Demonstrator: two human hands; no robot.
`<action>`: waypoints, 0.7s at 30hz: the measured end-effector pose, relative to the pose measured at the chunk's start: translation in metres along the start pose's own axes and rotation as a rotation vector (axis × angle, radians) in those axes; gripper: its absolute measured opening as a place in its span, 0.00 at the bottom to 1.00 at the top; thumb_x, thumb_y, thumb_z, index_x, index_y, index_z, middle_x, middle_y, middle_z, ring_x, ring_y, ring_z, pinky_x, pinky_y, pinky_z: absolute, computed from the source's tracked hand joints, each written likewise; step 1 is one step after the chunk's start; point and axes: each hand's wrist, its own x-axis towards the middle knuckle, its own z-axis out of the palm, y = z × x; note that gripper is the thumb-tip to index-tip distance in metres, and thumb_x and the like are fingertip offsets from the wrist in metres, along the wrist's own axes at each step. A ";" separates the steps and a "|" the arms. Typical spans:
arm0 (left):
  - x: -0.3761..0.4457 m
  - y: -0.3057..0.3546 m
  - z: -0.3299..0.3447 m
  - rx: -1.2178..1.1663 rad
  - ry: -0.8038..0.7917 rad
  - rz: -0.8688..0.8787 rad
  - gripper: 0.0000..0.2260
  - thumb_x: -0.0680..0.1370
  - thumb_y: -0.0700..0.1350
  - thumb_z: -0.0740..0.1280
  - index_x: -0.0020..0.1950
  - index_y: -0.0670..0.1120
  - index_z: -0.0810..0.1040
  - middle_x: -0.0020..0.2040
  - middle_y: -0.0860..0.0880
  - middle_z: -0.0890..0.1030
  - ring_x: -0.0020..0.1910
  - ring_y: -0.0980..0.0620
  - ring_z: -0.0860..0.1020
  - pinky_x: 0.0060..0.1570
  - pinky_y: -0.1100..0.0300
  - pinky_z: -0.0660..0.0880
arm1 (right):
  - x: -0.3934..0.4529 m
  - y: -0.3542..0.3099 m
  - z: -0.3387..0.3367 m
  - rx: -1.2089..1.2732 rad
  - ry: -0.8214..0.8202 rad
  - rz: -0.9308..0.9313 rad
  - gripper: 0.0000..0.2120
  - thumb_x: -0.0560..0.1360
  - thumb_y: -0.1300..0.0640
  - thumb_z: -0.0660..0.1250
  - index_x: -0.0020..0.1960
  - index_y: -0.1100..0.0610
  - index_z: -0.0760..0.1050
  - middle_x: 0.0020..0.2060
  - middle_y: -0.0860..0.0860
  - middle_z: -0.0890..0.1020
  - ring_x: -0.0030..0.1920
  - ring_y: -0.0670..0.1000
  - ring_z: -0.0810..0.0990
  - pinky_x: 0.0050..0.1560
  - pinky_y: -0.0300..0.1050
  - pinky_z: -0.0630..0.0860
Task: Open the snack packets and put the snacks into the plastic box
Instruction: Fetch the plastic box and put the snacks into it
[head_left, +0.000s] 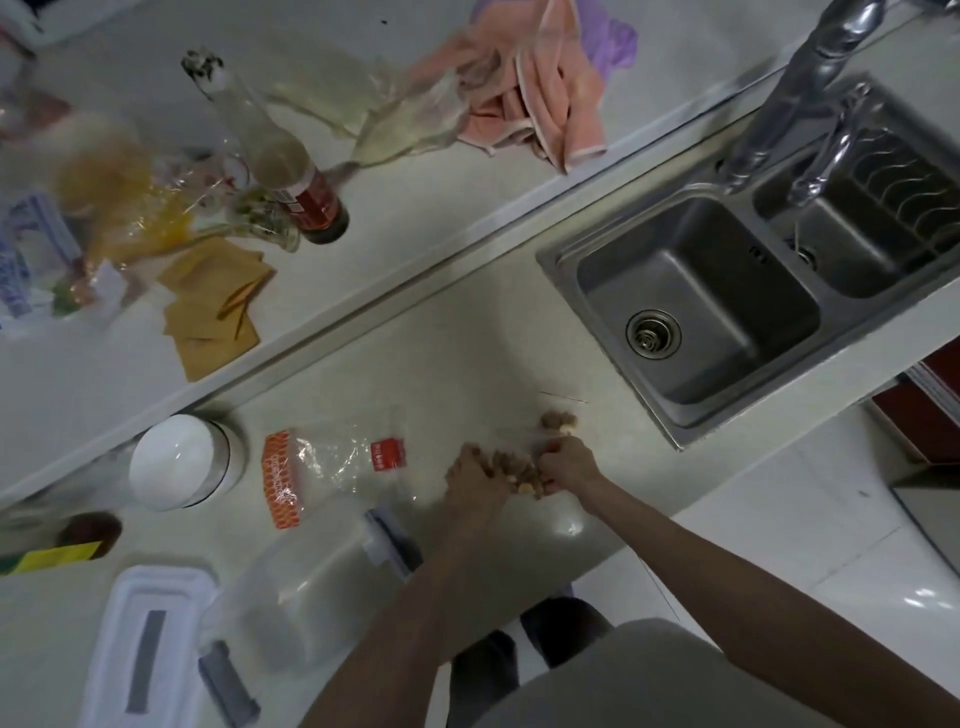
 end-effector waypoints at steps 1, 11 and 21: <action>-0.001 0.001 0.001 -0.050 -0.035 0.007 0.09 0.77 0.41 0.65 0.56 0.41 0.74 0.55 0.40 0.79 0.54 0.39 0.79 0.55 0.45 0.77 | 0.000 -0.001 0.003 -0.019 -0.002 -0.012 0.08 0.71 0.65 0.61 0.45 0.64 0.78 0.39 0.59 0.81 0.35 0.56 0.82 0.37 0.48 0.82; -0.006 -0.013 -0.019 -0.141 -0.115 0.155 0.05 0.80 0.44 0.64 0.51 0.45 0.78 0.48 0.47 0.80 0.44 0.53 0.79 0.40 0.69 0.71 | -0.010 -0.006 0.014 0.042 0.084 -0.125 0.07 0.74 0.63 0.64 0.46 0.65 0.79 0.35 0.55 0.78 0.33 0.52 0.76 0.31 0.42 0.73; -0.034 -0.060 -0.111 -0.401 0.047 0.285 0.02 0.78 0.39 0.66 0.49 0.44 0.78 0.43 0.47 0.80 0.44 0.50 0.77 0.47 0.59 0.72 | -0.075 -0.031 0.057 0.475 0.016 -0.222 0.09 0.79 0.58 0.59 0.40 0.55 0.73 0.33 0.52 0.76 0.34 0.51 0.76 0.34 0.41 0.73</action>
